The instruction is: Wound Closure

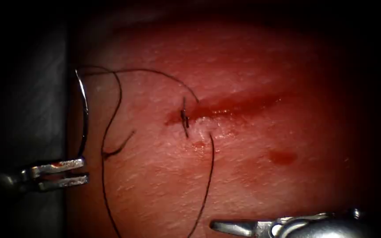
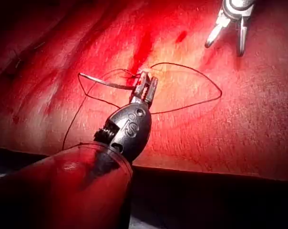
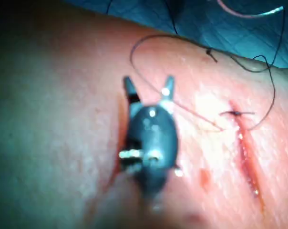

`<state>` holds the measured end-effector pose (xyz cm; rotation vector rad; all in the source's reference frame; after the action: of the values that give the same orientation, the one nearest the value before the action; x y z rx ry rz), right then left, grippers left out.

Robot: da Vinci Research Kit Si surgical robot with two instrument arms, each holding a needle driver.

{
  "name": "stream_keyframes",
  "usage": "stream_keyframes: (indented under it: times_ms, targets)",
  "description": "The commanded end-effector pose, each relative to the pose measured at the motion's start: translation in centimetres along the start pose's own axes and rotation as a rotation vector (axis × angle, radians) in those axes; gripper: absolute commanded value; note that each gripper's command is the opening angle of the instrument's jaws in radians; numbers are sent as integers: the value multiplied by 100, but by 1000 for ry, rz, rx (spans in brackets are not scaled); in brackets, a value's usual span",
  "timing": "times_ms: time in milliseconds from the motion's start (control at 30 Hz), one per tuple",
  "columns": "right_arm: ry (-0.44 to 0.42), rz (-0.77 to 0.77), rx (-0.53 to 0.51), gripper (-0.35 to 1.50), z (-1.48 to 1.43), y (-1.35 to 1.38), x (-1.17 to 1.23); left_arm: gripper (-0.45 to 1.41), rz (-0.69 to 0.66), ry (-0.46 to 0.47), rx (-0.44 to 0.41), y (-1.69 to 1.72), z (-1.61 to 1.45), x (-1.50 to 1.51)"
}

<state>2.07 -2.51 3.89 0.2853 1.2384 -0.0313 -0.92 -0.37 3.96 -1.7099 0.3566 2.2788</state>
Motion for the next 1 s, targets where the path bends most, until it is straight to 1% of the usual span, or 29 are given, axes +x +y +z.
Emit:
stream_keyframes:
  times_ms: [33,100,133,167,200,267,333,400,500,567,600,700,733,800,933,1000]
  targets:
    - [-12,8,-16,113,5,13,-18,-45,-1,1,-1,4,7,-6]
    - [-17,4,-24,113,4,25,-27,-45,-1,1,-1,4,6,-6]
    - [-17,4,-24,113,4,25,-27,-45,-1,1,-1,4,6,-6]
    - [-22,-3,-31,113,4,33,-33,-45,-1,1,-1,4,6,-6]
    - [-33,-26,-46,115,2,54,-51,-45,-1,1,-1,4,6,-6]
    - [-38,-33,-56,116,1,64,-61,-45,-1,3,1,3,7,-7]
    - [-52,-72,-75,115,5,85,-81,-45,-1,2,2,3,8,-8]
    - [-56,-94,-86,115,11,93,-89,-45,-1,2,2,3,9,-9]
    - [-56,-124,-88,115,17,99,-95,-45,-1,2,3,3,9,-9]
    - [-50,-144,-84,111,24,101,-99,-45,0,2,3,3,9,-10]
    - [-46,-158,-82,99,37,101,-108,-45,1,1,1,3,10,-12]
    - [-47,-162,-88,98,44,100,-113,-45,1,1,1,4,9,-12]
    - [-48,-167,-90,94,50,100,-120,-45,1,1,1,4,8,-12]
    - [-45,-170,-86,94,51,100,-124,-45,1,0,0,4,7,-11]
    - [-58,-182,-81,88,57,100,-141,-45,2,0,0,5,6,-11]
    - [-56,-184,-74,88,54,99,-142,-45,2,0,0,5,6,-11]
